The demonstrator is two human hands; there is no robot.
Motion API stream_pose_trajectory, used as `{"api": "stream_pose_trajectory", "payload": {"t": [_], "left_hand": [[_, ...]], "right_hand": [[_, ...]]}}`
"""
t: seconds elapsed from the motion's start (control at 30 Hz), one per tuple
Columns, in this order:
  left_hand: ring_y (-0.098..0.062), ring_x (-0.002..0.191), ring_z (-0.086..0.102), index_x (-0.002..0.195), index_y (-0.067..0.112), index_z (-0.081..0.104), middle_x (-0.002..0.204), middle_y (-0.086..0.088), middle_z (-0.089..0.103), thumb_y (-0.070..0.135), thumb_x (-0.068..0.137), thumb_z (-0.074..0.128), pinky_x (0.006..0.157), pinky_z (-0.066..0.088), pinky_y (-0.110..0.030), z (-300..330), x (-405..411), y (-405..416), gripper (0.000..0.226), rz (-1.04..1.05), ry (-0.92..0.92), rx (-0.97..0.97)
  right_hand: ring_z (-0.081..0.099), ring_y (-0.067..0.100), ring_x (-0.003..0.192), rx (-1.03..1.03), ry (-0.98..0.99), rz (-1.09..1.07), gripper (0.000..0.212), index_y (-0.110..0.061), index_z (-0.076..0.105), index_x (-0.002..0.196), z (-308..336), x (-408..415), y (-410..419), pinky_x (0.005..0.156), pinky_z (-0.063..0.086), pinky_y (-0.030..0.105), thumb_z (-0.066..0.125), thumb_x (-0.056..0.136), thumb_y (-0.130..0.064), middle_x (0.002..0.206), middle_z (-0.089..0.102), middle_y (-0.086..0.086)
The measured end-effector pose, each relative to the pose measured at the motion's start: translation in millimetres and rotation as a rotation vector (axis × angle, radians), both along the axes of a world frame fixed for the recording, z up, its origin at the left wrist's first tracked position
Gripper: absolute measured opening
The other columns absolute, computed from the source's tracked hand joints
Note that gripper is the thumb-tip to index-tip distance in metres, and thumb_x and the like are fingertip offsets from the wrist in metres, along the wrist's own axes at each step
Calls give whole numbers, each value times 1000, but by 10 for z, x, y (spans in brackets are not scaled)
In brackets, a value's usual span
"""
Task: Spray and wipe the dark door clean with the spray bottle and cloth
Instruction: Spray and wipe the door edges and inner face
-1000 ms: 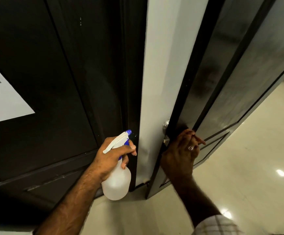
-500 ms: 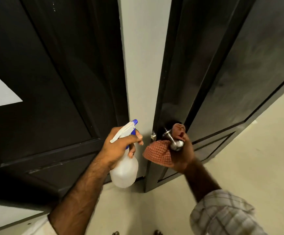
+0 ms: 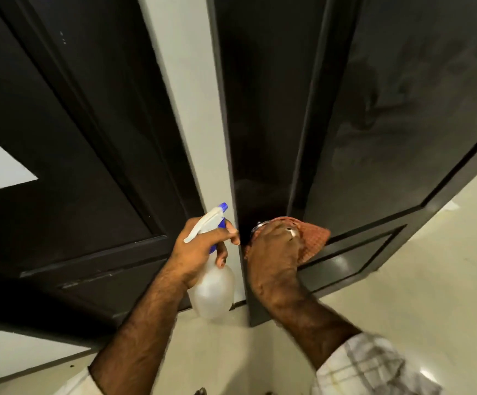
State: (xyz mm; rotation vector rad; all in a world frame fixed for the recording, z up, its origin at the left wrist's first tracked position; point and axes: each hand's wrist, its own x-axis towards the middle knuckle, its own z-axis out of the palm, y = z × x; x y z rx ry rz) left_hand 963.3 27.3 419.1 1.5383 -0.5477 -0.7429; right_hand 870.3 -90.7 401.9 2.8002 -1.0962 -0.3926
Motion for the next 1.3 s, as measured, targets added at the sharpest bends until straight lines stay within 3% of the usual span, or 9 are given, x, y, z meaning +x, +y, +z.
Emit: {"api": "stream_pose_trajectory", "payload": {"t": [0.13,0.2,0.33,0.53,0.67,0.87,1.07,1.2,1.3], "left_hand": [[-29,52,57,127,-9,54,96,-22,76,39,71,85,63,55,-40,-46,-33,-87,80,30,8,53],[-28,52,58,126,-9,55,96,-21,76,43,68,86,62,55,-38,-33,-47,-124,83,15,-9,60],[-26,52,58,119,-8,61,94,-24,74,43,67,84,66,55,-41,-38,-72,-110,76,28,-3,70],[-28,53,57,110,-6,64,98,-25,73,43,74,80,64,54,-40,-19,-62,6,63,-8,-40,103],[-28,54,57,99,0,70,95,-24,73,43,73,79,61,55,-38,50,-55,87,51,-8,-55,97],[-28,56,60,109,-1,67,95,-19,76,50,65,81,64,56,-41,53,-34,170,70,55,-56,109],[-31,55,58,106,-3,68,96,-23,75,48,69,82,66,56,-43,12,-102,103,65,7,-42,59],[-33,56,58,116,-7,62,98,-23,75,51,67,84,70,57,-45,-28,-95,80,78,1,-29,57],[-33,56,59,115,-6,63,98,-22,75,54,66,82,71,58,-45,-49,-83,72,79,7,-37,64]], "right_hand": [[66,33,116,104,-268,-37,53,-11,60,137,-135,-165,-215,92,58,45,69,97,-45,127,66,12],[71,20,97,504,-611,-270,53,-19,69,116,-279,-288,-352,83,62,36,75,85,-61,106,72,0],[73,21,80,1299,-1089,-621,29,-10,68,83,-375,-369,-386,80,63,43,77,91,-36,82,73,5],[72,32,113,2126,-1436,-981,62,-16,79,125,-764,-274,-116,106,54,54,63,94,-66,119,76,16],[71,37,113,2092,-1419,-1047,46,-12,69,138,-1056,-538,27,83,64,50,61,100,-38,126,74,20],[75,24,111,1517,-1258,-677,50,-22,67,134,-1059,-952,-249,96,61,47,63,95,9,115,80,0],[74,24,118,1587,-1412,-582,37,-31,65,136,-613,-860,-295,99,61,47,57,102,-44,131,75,0],[72,11,115,1249,-1364,-376,41,-30,65,129,-587,-872,-350,87,65,36,74,91,-43,120,73,-19],[73,25,116,1376,-1372,-464,65,-25,58,126,-647,-777,-410,85,66,44,94,75,-42,131,68,0]]}}
